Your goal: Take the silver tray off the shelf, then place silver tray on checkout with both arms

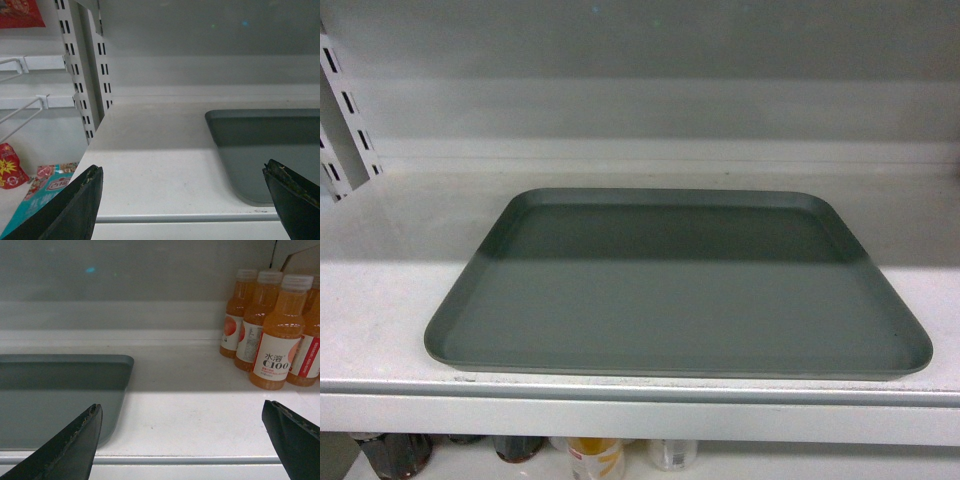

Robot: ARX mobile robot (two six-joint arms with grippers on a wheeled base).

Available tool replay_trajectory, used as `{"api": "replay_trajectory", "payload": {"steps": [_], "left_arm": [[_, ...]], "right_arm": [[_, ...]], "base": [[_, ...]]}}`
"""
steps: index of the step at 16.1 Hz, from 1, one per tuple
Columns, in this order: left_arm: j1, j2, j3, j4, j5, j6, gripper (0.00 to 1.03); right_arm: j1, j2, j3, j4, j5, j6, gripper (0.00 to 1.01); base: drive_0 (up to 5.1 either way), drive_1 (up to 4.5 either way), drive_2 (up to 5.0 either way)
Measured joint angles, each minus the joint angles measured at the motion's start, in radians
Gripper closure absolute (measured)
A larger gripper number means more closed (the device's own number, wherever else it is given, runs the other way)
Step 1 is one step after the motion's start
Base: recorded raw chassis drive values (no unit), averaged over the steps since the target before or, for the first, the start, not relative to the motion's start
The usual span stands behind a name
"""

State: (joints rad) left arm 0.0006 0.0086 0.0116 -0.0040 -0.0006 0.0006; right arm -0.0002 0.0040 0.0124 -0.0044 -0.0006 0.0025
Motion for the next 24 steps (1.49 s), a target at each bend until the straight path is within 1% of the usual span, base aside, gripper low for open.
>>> {"api": "replay_trajectory", "payload": {"steps": [1, 2, 3, 4, 5, 6, 8, 9, 10, 11, 12, 13, 14, 15, 16, 17, 19, 22, 23, 24], "left_arm": [[-0.019, 0.012, 0.014, -0.063, -0.052, -0.006, 0.05], [-0.086, 0.086, 0.061, -0.164, -0.179, -0.021, 0.05], [-0.110, 0.150, 0.086, -0.148, -0.235, -0.023, 0.05], [-0.101, 0.177, 0.096, -0.097, -0.236, -0.026, 0.05], [-0.090, 0.220, 0.114, -0.022, -0.220, -0.027, 0.05], [-0.083, 0.301, 0.132, 0.062, -0.192, -0.027, 0.05], [-0.092, 0.494, 0.140, 0.248, -0.138, -0.027, 0.05], [-0.097, 0.589, 0.147, 0.327, -0.115, -0.028, 0.05], [-0.107, 0.692, 0.163, 0.408, -0.093, -0.043, 0.05], [-0.129, 0.822, 0.192, 0.502, -0.087, -0.054, 0.05], [-0.177, 1.034, 0.251, 0.621, -0.067, -0.076, 0.05], [-0.210, 1.226, 0.309, 0.691, -0.061, -0.095, 0.05], [-0.223, 1.341, 0.357, 0.713, -0.060, -0.103, 0.05], [-0.225, 1.426, 0.398, 0.727, -0.060, -0.106, 0.05], [-0.225, 1.495, 0.436, 0.727, -0.060, -0.106, 0.05], [-0.225, 1.560, 0.472, 0.725, -0.062, -0.106, 0.05], [-0.211, 1.622, 0.523, 0.688, -0.060, -0.106, 0.05], [-0.191, 1.661, 0.602, 0.617, -0.051, -0.105, 0.05], [-0.198, 1.712, 0.634, 0.588, -0.051, -0.098, 0.05], [-0.209, 1.745, 0.645, 0.604, -0.063, -0.084, 0.05]], "right_arm": [[0.000, 0.000, 0.000, 0.000, 0.000, 0.000, 0.03], [0.008, 0.021, 0.012, -0.056, 0.039, 0.018, 0.03], [-0.010, 0.117, 0.018, -0.012, 0.034, 0.045, 0.03], [-0.035, 0.188, 0.027, 0.050, 0.014, 0.055, 0.03], [-0.039, 0.260, 0.043, 0.127, -0.005, 0.057, 0.03], [-0.022, 0.338, 0.065, 0.204, -0.015, 0.056, 0.03], [0.037, 0.526, 0.092, 0.373, -0.018, 0.053, 0.03], [0.065, 0.618, 0.098, 0.436, -0.018, 0.049, 0.03], [0.091, 0.713, 0.108, 0.502, -0.018, 0.050, 0.03], [0.121, 0.833, 0.130, 0.567, -0.014, 0.049, 0.03], [0.163, 1.018, 0.179, 0.647, -0.007, 0.053, 0.03], [0.192, 1.187, 0.241, 0.697, 0.008, 0.057, 0.03], [0.199, 1.290, 0.300, 0.695, 0.022, 0.058, 0.03], [0.204, 1.370, 0.345, 0.705, 0.030, 0.061, 0.03], [0.204, 1.440, 0.389, 0.703, 0.049, 0.061, 0.03], [0.204, 1.513, 0.438, 0.693, 0.060, 0.061, 0.03], [0.202, 1.600, 0.509, 0.665, 0.079, 0.065, 0.03], [0.188, 1.684, 0.637, 0.541, 0.087, 0.105, 0.03], [0.190, 1.749, 0.727, 0.455, 0.114, 0.124, 0.03], [0.198, 1.784, 0.763, 0.457, 0.135, 0.124, 0.03]], "base": [[0.0, 0.00, 0.0], [0.0, 0.00, 0.0], [0.0, 0.00, 0.0], [0.0, 0.00, 0.0], [0.0, 0.00, 0.0], [0.0, 0.00, 0.0], [0.0, 0.00, 0.0], [0.0, 0.00, 0.0], [0.0, 0.00, 0.0], [0.0, 0.00, 0.0], [0.0, 0.00, 0.0], [0.0, 0.00, 0.0], [0.0, 0.00, 0.0], [0.0, 0.00, 0.0], [0.0, 0.00, 0.0], [0.0, 0.00, 0.0], [0.0, 0.00, 0.0], [0.0, 0.00, 0.0], [0.0, 0.00, 0.0], [0.0, 0.00, 0.0]]}}
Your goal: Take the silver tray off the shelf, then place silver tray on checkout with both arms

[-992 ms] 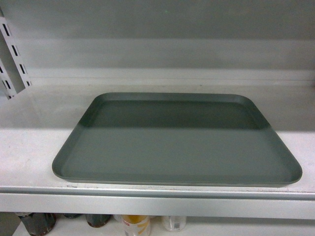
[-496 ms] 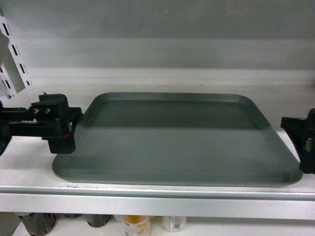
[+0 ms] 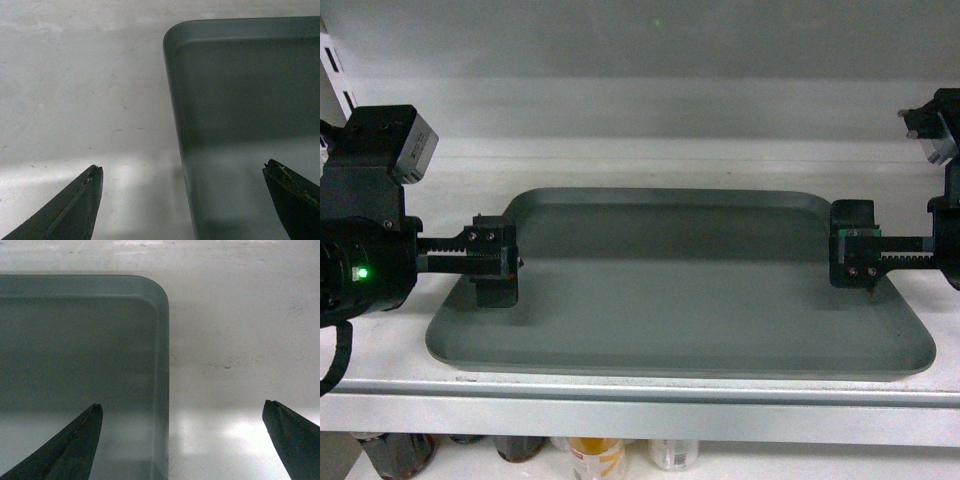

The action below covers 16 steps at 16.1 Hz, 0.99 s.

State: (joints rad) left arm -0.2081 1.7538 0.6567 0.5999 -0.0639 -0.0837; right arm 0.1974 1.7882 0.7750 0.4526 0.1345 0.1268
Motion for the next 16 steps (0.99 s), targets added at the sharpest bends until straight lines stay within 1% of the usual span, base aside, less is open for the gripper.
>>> {"api": "replay_trajectory", "payload": {"steps": [3, 7, 11, 12, 13, 14, 16], "left_arm": [[-0.008, 0.034, 0.003, 0.019, -0.020, 0.017, 0.05], [-0.009, 0.066, 0.003, 0.049, -0.031, 0.032, 0.05], [-0.009, 0.079, 0.003, 0.067, -0.031, 0.032, 0.05], [-0.009, 0.080, 0.003, 0.068, -0.030, 0.032, 0.05], [-0.009, 0.081, 0.003, 0.069, -0.029, 0.032, 0.05], [-0.010, 0.082, 0.003, 0.070, -0.027, 0.032, 0.08], [-0.020, 0.082, 0.005, 0.071, -0.024, 0.032, 0.24]], "right_arm": [[0.004, 0.033, 0.021, 0.005, 0.010, 0.000, 0.03], [0.006, 0.078, 0.020, 0.033, 0.022, 0.000, 0.03], [0.012, 0.089, 0.014, 0.059, 0.026, 0.002, 0.03], [0.013, 0.089, 0.014, 0.062, 0.026, 0.003, 0.04], [0.013, 0.090, 0.014, 0.063, 0.026, 0.003, 0.11], [0.014, 0.091, 0.013, 0.064, 0.026, 0.004, 0.20], [0.020, 0.091, 0.013, 0.066, 0.026, 0.004, 0.36]], "base": [[0.0, 0.00, 0.0], [0.0, 0.00, 0.0], [0.0, 0.00, 0.0], [0.0, 0.00, 0.0], [0.0, 0.00, 0.0], [0.0, 0.00, 0.0], [0.0, 0.00, 0.0]]}}
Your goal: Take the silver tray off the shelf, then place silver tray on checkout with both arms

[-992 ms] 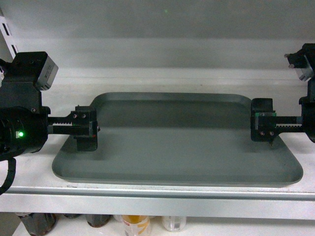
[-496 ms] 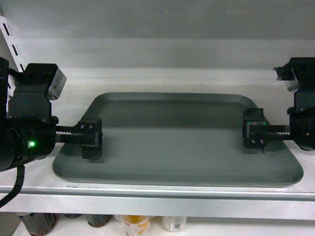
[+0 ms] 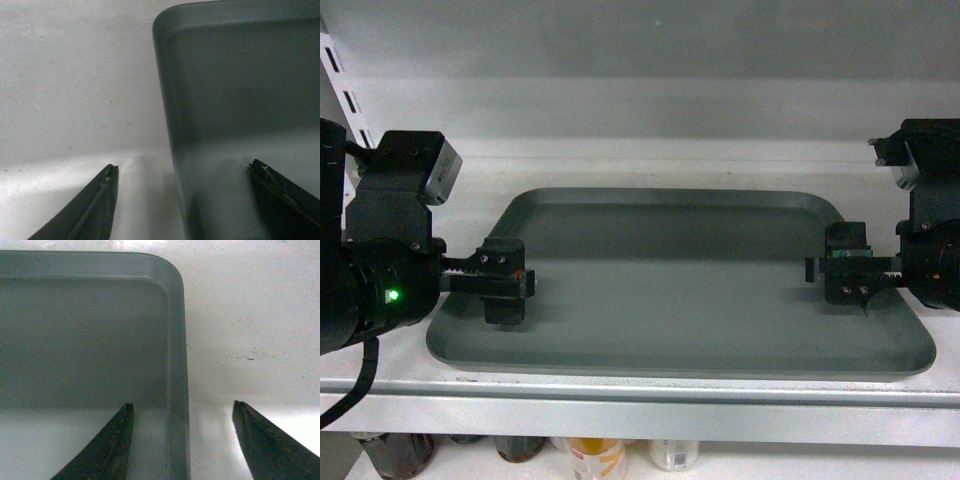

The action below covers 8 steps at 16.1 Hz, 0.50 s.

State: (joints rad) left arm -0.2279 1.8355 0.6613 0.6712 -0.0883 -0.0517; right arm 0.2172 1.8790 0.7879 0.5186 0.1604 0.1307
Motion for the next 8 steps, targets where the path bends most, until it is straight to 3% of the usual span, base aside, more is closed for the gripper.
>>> {"api": "replay_trajectory", "payload": {"steps": [6, 8], "left_arm": [[-0.019, -0.002, 0.000, -0.002, -0.003, 0.000, 0.75], [-0.021, -0.004, 0.000, -0.008, -0.012, -0.001, 0.91]], "right_arm": [[0.000, 0.000, -0.006, 0.012, 0.000, 0.000, 0.88], [0.000, -0.002, -0.007, 0.015, -0.002, 0.018, 0.99]], "base": [[0.0, 0.00, 0.0], [0.0, 0.00, 0.0]]}}
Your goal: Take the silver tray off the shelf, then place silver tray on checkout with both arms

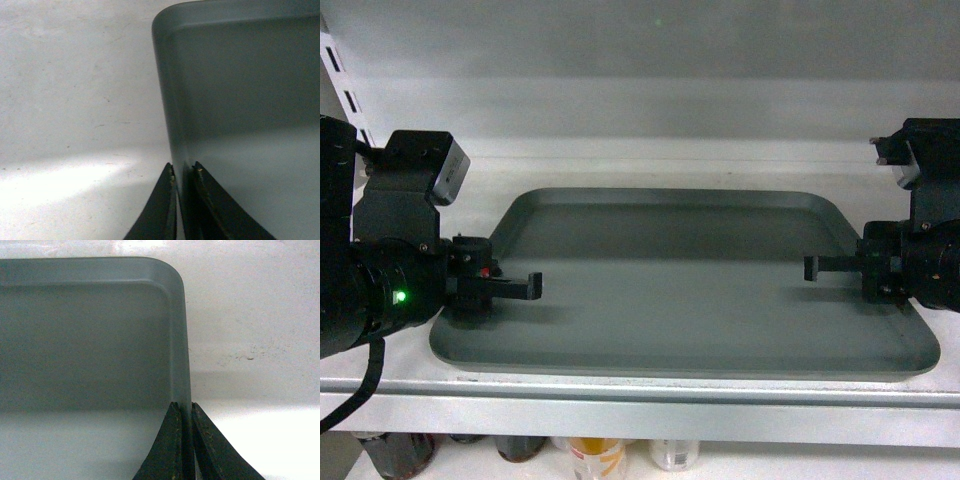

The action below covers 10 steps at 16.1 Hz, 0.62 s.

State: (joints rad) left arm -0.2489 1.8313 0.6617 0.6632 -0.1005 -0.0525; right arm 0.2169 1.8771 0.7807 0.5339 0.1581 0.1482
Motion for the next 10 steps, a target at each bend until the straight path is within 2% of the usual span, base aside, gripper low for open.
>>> {"api": "replay_trajectory", "payload": {"steps": [1, 4, 6, 10], "left_arm": [[-0.001, -0.005, 0.000, -0.004, -0.005, -0.019, 0.97], [-0.018, -0.027, 0.000, -0.024, -0.014, -0.071, 0.99], [-0.024, -0.152, -0.002, -0.067, -0.031, -0.071, 0.99], [-0.029, -0.239, -0.002, -0.097, -0.039, -0.069, 0.99]], "right_arm": [[0.000, 0.000, 0.000, -0.001, -0.001, 0.012, 0.98], [0.000, -0.026, -0.014, -0.004, 0.003, 0.016, 0.98], [0.018, -0.177, -0.027, -0.041, 0.027, 0.016, 0.98], [0.020, -0.276, -0.032, -0.067, 0.035, 0.016, 0.99]], "base": [[0.0, 0.00, 0.0], [0.0, 0.00, 0.0], [0.0, 0.00, 0.0], [0.0, 0.00, 0.0]]}}
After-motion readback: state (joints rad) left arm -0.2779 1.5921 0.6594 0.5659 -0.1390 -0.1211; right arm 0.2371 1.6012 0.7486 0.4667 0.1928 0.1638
